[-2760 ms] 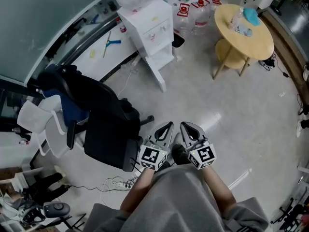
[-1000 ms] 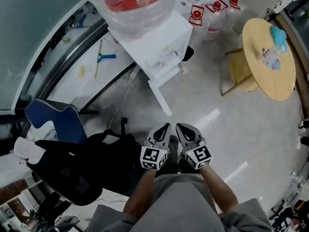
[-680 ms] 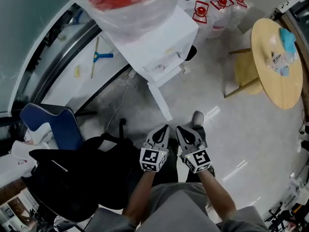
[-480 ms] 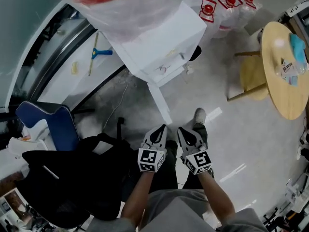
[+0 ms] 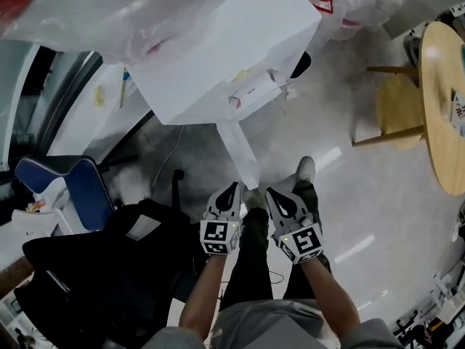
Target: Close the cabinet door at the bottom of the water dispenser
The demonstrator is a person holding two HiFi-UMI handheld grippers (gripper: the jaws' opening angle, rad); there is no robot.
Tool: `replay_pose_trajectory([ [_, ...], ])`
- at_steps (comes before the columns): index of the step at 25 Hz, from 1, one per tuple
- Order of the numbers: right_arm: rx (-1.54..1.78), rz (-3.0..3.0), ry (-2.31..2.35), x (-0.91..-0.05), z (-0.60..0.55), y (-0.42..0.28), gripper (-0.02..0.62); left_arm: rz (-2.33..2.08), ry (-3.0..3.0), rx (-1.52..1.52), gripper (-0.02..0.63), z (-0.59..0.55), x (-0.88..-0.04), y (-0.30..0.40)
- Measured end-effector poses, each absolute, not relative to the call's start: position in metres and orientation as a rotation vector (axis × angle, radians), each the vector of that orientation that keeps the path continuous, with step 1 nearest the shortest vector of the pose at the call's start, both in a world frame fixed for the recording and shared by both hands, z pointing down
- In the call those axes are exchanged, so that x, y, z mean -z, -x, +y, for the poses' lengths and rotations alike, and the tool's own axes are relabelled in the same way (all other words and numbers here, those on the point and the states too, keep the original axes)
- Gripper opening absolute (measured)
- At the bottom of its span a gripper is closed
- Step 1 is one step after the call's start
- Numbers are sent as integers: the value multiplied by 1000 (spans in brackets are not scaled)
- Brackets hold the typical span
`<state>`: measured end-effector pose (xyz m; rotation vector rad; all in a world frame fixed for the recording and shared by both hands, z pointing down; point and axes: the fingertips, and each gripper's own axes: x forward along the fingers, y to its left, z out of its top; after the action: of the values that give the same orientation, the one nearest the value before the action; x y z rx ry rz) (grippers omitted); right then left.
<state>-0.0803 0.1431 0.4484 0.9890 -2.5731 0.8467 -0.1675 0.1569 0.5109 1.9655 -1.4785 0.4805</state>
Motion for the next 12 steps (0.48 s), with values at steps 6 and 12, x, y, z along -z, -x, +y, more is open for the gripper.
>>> replay_pose_trajectory([
  [6, -882, -2583, -986, -478, 142, 83, 8, -1457, -1958, -540, 8, 160, -564, 170],
  [12, -882, -2594, -956, -511, 150, 87, 9, -1424, -1885, -589, 9, 180, -632, 176],
])
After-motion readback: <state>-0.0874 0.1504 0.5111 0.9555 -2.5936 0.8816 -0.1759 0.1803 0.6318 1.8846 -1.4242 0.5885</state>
